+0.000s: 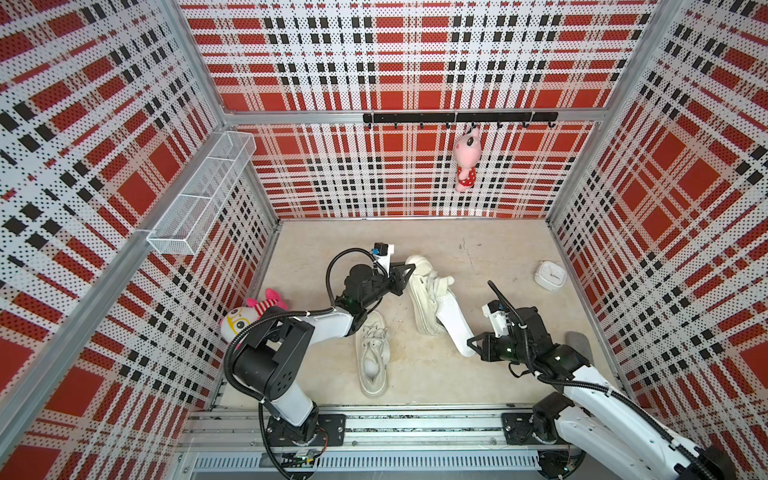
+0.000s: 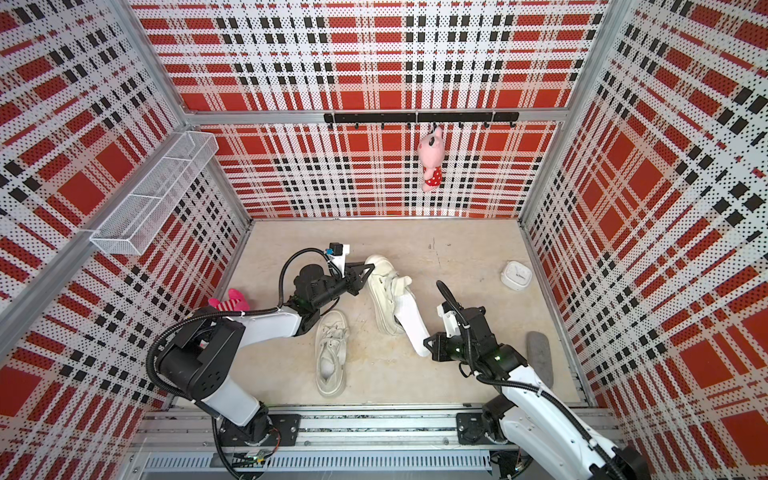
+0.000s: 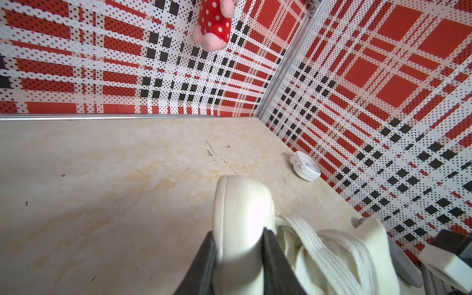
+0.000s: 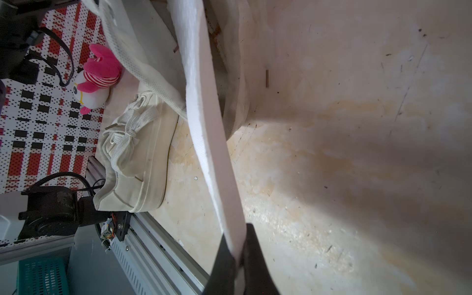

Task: Remove the insole from the shoe
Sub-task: Remove the insole from the shoe, then place the insole at the center of the board.

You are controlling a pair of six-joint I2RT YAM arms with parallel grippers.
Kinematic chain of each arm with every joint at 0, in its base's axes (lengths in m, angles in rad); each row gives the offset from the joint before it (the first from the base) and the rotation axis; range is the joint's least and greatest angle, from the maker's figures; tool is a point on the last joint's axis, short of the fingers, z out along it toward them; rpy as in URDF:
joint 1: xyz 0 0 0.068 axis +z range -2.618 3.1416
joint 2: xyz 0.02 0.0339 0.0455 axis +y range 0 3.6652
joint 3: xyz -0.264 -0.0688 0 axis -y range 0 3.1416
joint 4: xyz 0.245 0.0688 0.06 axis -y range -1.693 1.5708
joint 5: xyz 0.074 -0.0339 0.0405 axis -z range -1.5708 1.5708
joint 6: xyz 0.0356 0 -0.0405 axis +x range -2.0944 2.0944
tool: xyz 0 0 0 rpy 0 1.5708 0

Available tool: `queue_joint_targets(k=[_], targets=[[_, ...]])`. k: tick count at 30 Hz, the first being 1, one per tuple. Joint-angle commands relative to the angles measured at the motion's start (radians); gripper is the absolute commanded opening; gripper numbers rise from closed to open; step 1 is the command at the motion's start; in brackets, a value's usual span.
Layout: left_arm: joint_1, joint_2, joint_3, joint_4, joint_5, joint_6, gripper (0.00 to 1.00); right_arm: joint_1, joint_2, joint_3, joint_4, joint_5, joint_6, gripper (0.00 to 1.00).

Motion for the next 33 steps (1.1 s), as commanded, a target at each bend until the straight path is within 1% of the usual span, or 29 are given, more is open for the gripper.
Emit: queue_joint_targets(k=[1,12,18,25,28,33], targets=[[0.026,0.010,0.013,0.064,-0.015,0.015,0.19,-0.004,-0.037,0.010,-0.060,0.040,0.029,0.00],[0.066,0.034,0.016,0.111,0.008,-0.050,0.18,-0.004,-0.089,0.069,-0.167,0.080,0.038,0.00],[0.117,0.059,0.007,0.183,0.036,-0.119,0.17,-0.004,-0.119,0.115,-0.219,0.129,0.059,0.00],[0.188,0.079,-0.048,0.324,0.081,-0.228,0.15,-0.016,-0.146,0.186,-0.268,0.187,0.064,0.00],[0.210,0.074,-0.077,0.380,0.096,-0.263,0.14,-0.052,-0.125,0.222,-0.278,0.171,0.032,0.00],[0.229,0.054,-0.110,0.407,0.111,-0.288,0.13,-0.186,-0.056,0.267,-0.264,0.065,-0.044,0.00]])
